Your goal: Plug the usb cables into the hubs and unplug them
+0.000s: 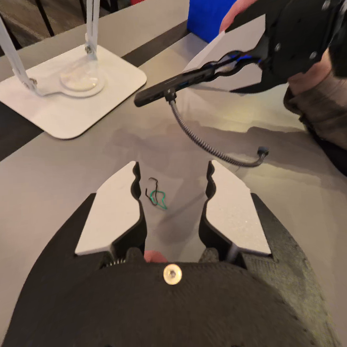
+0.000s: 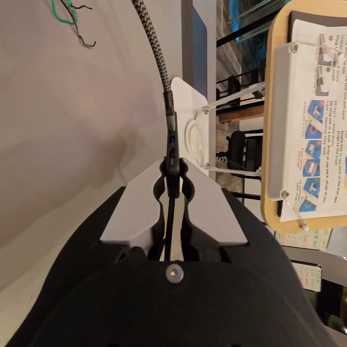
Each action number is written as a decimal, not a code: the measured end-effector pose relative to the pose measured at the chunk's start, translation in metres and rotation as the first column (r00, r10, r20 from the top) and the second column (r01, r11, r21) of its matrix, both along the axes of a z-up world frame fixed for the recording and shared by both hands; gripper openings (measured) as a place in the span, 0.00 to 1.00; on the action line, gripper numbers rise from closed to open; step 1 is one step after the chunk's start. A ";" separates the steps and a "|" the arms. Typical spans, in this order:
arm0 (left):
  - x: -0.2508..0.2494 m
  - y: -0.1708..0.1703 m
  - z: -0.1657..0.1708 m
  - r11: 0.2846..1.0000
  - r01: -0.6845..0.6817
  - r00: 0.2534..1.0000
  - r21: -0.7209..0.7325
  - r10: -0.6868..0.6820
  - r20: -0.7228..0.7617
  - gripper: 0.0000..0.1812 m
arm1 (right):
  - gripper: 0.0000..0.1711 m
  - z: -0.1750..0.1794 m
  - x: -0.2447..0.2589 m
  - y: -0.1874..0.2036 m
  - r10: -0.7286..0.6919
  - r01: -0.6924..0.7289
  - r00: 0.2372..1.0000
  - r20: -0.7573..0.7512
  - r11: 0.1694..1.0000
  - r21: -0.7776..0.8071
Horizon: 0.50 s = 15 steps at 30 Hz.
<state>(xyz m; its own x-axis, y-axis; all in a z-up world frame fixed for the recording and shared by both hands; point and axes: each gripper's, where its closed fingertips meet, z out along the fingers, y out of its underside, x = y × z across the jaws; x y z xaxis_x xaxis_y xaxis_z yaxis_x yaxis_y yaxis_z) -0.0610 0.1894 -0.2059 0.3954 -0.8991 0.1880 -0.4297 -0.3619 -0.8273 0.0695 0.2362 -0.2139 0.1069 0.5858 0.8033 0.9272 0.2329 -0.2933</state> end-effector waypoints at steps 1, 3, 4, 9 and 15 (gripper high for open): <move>0.006 0.002 0.004 1.000 0.004 1.000 0.007 -0.004 0.015 0.37 | 0.05 0.003 -0.001 0.002 -0.007 0.007 1.000 0.002 0.999 0.036; 0.020 0.000 0.009 0.999 0.034 0.999 -0.001 -0.034 0.033 0.35 | 0.05 0.010 -0.001 0.007 -0.026 0.023 0.999 0.019 0.994 0.110; 0.027 0.001 0.010 0.999 0.035 0.999 -0.004 -0.035 0.038 0.35 | 0.05 0.013 -0.002 0.007 -0.029 0.025 0.999 0.024 0.990 0.139; 0.048 0.009 0.008 0.999 0.031 0.997 -0.030 -0.029 0.068 0.11 | 0.05 0.028 -0.002 0.011 -0.055 0.048 0.998 0.022 0.967 0.251; 0.049 0.024 -0.002 0.996 -0.037 0.996 -0.080 0.043 0.073 0.03 | 0.07 0.013 0.005 0.012 -0.038 0.027 0.997 0.061 0.986 0.166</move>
